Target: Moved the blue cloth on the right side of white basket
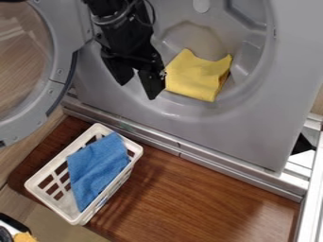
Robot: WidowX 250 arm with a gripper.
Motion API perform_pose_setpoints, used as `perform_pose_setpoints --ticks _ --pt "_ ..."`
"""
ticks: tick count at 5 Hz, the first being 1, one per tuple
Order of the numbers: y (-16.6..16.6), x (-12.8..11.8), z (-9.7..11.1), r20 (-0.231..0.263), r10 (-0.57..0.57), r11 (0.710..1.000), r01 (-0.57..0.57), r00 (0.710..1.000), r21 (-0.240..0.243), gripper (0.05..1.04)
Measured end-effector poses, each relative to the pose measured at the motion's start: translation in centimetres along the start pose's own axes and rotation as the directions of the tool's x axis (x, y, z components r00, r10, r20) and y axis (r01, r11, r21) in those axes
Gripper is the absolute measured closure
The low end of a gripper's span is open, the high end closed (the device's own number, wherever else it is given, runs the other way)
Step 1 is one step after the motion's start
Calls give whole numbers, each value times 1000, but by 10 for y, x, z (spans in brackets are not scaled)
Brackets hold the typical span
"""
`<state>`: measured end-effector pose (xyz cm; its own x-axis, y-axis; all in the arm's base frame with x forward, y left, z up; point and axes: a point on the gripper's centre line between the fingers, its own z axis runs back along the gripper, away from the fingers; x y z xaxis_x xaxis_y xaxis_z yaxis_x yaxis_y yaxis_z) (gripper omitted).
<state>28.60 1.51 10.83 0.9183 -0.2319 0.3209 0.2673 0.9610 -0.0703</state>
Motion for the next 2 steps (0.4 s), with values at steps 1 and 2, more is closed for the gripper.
perform_pose_setpoints --ticks 1,2 --pt "0 -5 -7 -28 5 1000 -5 1000 -9 84" --pt "1 -20 -15 -82 -16 1000 16 997 1 84"
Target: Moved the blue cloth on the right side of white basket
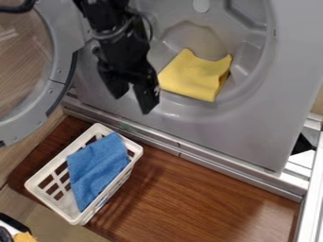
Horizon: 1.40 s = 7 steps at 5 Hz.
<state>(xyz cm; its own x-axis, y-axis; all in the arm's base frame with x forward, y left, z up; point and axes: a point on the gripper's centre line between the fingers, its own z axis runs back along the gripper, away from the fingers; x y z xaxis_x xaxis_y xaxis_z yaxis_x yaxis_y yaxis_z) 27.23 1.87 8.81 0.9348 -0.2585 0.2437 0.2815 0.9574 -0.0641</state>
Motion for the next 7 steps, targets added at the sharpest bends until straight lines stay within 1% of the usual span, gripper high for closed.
perform_pose_setpoints --ticks 1,2,3,4,5,6,7 --pt "7 -12 -3 -16 -17 1000 17 1000 -17 84" --pt "20 -31 -7 -56 -28 1000 28 998 3 84" --pt "30 -45 -22 -104 -58 998 61 993 26 84" --pt "40 -57 -39 -132 -55 997 61 990 42 84" --pt "50 -64 -61 -159 -66 996 75 985 55 84" --pt "53 -73 -80 -197 -65 996 75 978 43 84" --pt "62 -81 -97 -214 -69 996 81 974 46 84"
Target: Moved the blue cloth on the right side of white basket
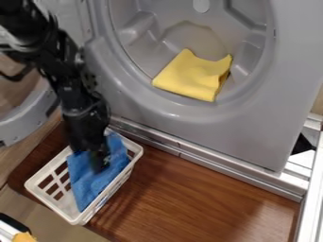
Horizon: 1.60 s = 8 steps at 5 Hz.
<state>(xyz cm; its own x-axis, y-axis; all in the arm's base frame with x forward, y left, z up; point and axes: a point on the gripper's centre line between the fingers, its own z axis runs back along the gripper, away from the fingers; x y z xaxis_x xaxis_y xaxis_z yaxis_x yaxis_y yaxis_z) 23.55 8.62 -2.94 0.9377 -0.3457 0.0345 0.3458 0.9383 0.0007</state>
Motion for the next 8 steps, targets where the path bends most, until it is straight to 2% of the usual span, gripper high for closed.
perform_pose_setpoints --ticks 1,2,3,4,5,6,8 --pt "1 2 -10 7 3 1000 -3 1000 -18 132" --pt "-1 2 -23 15 2 999 -2 1000 -33 421" --pt "0 1 -26 19 13 1000 -12 1000 -26 731" --pt "-2 0 -26 16 21 999 -20 1000 -26 943" --pt "-4 -2 -24 12 36 999 -35 999 -33 1025" --pt "-4 1 -5 50 73 997 -71 996 -38 1031" --pt "-5 9 62 162 182 983 -178 970 -40 1031"
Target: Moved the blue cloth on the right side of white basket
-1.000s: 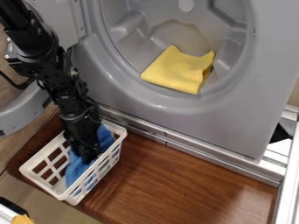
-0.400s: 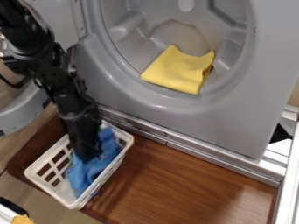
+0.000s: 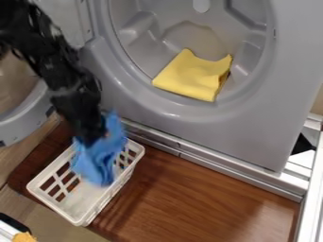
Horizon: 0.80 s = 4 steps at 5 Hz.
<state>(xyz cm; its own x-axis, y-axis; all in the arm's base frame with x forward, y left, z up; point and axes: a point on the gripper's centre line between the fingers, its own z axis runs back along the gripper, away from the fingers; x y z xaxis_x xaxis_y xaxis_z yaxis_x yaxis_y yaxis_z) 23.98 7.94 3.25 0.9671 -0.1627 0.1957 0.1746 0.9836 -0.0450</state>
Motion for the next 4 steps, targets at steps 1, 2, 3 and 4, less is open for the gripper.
perform_pose_setpoints --ticks 1,2,3,4 --pt "-17 8 39 96 43 999 -40 994 -33 1031" --pt "-55 14 59 164 28 995 -12 986 -102 1032" --pt "-93 18 54 161 -18 984 46 987 -173 1032" --pt "-124 18 31 140 -72 967 103 988 -231 1031"
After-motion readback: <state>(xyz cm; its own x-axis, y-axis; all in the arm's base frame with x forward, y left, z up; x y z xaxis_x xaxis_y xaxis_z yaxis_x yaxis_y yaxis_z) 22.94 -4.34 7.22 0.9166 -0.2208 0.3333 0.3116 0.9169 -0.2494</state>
